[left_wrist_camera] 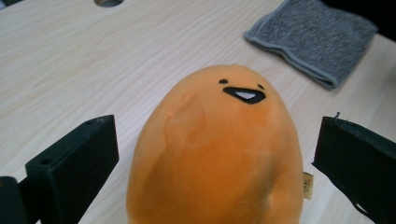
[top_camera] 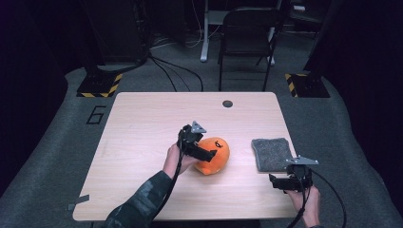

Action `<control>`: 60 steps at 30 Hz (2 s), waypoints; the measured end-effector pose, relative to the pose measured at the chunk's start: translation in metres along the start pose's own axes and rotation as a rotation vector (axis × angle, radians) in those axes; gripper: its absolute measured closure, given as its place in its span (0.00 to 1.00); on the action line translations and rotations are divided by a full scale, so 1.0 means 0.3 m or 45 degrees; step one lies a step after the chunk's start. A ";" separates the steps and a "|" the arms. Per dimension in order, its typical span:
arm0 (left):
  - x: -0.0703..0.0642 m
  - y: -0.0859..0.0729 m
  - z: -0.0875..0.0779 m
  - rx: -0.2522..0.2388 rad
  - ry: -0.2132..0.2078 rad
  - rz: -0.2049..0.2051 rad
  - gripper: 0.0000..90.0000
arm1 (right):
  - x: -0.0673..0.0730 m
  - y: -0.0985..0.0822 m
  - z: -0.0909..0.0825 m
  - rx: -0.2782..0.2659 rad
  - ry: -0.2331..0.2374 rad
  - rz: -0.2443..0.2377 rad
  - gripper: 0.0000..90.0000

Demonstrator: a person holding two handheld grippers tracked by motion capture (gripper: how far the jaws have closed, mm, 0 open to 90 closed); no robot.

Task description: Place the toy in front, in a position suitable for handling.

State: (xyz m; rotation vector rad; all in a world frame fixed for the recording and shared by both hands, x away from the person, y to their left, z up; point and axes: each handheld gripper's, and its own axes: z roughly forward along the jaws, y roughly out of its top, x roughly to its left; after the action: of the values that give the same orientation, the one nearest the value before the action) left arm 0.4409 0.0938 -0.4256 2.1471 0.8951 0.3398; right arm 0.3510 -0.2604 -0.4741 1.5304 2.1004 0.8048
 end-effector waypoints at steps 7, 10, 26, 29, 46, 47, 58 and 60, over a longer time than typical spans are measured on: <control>-0.010 -0.014 0.060 0.052 -0.002 -0.053 0.04 | -0.002 -0.001 0.001 0.002 0.002 0.008 0.06; -0.011 -0.031 0.088 0.079 0.012 -0.028 0.14 | -0.003 -0.001 0.001 0.004 0.002 0.003 0.06; -0.020 -0.092 0.077 -0.034 -0.018 0.098 0.75 | -0.007 0.000 -0.001 0.001 -0.006 0.006 0.06; -0.014 -0.076 0.053 -0.039 -0.043 0.123 0.76 | -0.012 -0.002 -0.004 -0.002 -0.005 0.013 0.06; 0.055 0.087 -0.099 -0.111 -0.201 0.480 0.75 | -0.021 -0.004 -0.005 -0.008 -0.001 0.007 0.07; 0.057 0.094 -0.101 -0.106 -0.223 0.528 0.74 | -0.021 -0.004 -0.004 -0.009 0.000 0.006 0.07; 0.040 0.142 -0.067 -0.030 -0.392 0.771 0.72 | -0.017 -0.005 0.001 -0.003 0.008 0.017 0.07; 0.034 0.146 -0.052 -0.020 -0.402 0.796 0.72 | -0.015 -0.005 0.004 -0.006 -0.002 0.017 0.07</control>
State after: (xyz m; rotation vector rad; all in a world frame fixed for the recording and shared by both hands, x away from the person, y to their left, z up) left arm 0.4621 0.0896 -0.3832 2.3396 0.0284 0.2947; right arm 0.3520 -0.2647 -0.4760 1.5438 2.0878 0.8127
